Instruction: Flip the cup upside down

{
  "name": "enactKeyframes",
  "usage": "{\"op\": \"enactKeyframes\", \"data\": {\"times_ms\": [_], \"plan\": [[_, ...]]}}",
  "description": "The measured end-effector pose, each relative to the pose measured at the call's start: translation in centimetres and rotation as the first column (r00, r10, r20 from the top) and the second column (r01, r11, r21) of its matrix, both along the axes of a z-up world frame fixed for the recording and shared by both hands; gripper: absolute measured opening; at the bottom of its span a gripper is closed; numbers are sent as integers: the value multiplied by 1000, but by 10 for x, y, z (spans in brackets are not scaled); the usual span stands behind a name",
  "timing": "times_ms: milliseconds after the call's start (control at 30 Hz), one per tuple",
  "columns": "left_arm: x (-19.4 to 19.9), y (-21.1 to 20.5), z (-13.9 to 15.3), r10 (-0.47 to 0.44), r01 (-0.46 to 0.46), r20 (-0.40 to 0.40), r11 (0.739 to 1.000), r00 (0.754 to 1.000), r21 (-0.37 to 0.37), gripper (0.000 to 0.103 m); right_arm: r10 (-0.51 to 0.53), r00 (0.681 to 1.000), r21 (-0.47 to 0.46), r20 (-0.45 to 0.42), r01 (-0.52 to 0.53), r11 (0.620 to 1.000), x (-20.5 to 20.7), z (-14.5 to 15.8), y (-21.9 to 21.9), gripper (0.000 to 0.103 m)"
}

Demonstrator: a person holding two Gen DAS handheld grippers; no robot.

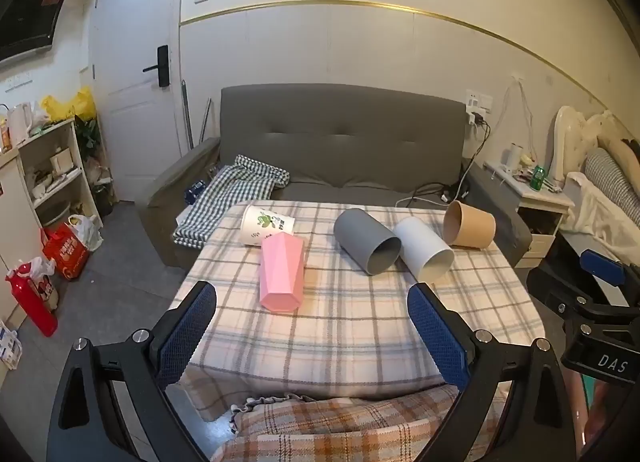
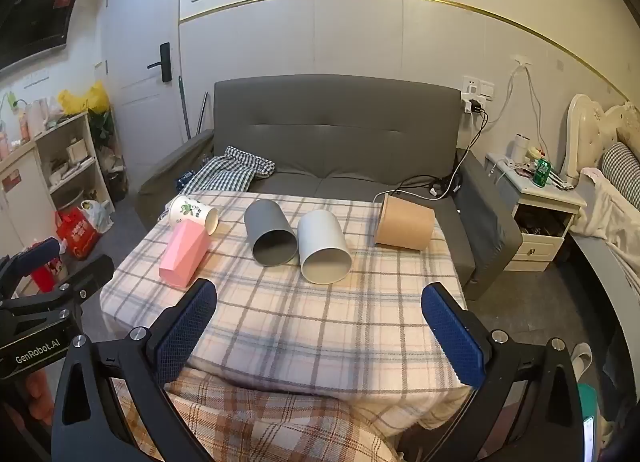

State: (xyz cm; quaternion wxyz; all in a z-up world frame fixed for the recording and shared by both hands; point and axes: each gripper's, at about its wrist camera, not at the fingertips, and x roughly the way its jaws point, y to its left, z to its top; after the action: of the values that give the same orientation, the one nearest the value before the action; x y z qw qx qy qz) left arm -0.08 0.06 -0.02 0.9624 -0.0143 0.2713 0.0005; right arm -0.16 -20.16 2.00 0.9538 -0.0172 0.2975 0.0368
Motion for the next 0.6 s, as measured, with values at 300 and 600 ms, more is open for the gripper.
{"op": "enactKeyframes", "data": {"times_ms": [300,600], "plan": [[3,-2,-1,-11,12,-29,1000,999,10,99,3,1000,9,-4,-3,1000,0,0,0,103],[3,-2,1,-2,2,-17,1000,1000,18,99,2,1000,8,-5,-2,1000,0,1,0,103]]}}
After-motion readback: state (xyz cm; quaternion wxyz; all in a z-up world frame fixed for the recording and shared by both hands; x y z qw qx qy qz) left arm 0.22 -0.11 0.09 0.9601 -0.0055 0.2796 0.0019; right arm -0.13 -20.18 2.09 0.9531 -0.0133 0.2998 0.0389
